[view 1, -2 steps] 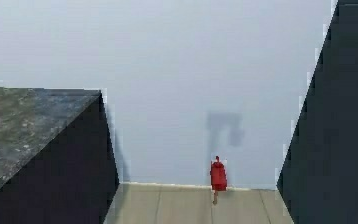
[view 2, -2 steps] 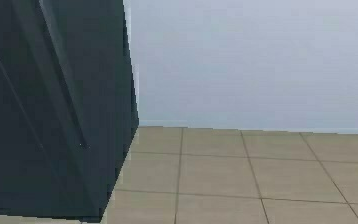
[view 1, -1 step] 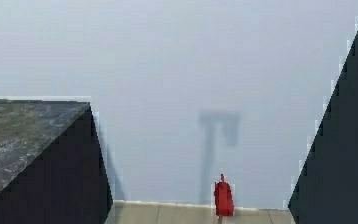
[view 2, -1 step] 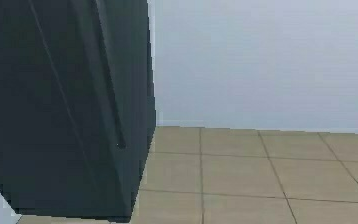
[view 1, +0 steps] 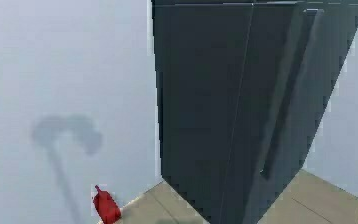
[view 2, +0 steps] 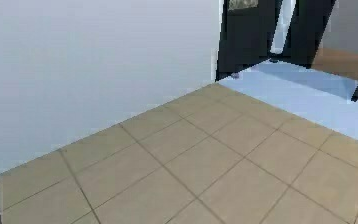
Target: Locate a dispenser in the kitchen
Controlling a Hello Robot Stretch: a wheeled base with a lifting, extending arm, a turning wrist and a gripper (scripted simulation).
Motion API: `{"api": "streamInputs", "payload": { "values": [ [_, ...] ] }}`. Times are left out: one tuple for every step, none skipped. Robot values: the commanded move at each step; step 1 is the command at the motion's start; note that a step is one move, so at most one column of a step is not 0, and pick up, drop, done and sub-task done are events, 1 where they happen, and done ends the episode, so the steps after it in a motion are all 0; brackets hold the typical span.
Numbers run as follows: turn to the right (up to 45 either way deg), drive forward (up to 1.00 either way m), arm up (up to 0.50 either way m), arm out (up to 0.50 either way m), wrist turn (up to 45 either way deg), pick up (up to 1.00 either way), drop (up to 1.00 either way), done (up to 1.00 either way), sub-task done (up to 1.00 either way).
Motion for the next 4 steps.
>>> {"api": "streamInputs", "payload": {
  "values": [
    [45.0, 0.0, 0.0, 0.0, 0.0, 0.0, 0.0, 0.0, 0.0],
    [21.0, 0.0, 0.0, 0.0, 0.0, 0.0, 0.0, 0.0, 0.0],
    [0.0, 0.1, 0.0, 0.0, 0.0, 0.0, 0.0, 0.0, 0.0],
    [-45.0, 0.0, 0.0, 0.0, 0.0, 0.0, 0.0, 0.0, 0.0]
  ]
}}
